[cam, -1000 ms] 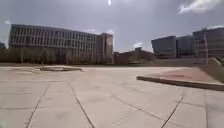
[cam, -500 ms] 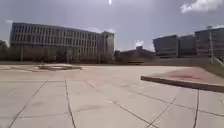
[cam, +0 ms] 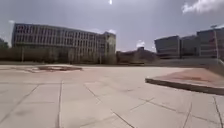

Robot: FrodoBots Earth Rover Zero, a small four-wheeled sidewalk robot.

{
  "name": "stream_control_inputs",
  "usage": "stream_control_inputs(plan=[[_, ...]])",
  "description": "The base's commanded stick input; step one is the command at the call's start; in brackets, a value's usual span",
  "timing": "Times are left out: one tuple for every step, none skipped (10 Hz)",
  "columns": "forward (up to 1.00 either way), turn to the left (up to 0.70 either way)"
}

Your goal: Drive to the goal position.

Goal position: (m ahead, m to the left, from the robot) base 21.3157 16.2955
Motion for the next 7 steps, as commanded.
stream_control_inputs(plan=[[0.7, 0.03], [0.7, 0.03], [0.7, 0.03], [0.7, 0.03], [0.7, 0.03], [0.7, 0.03], [0.7, 0.03]])
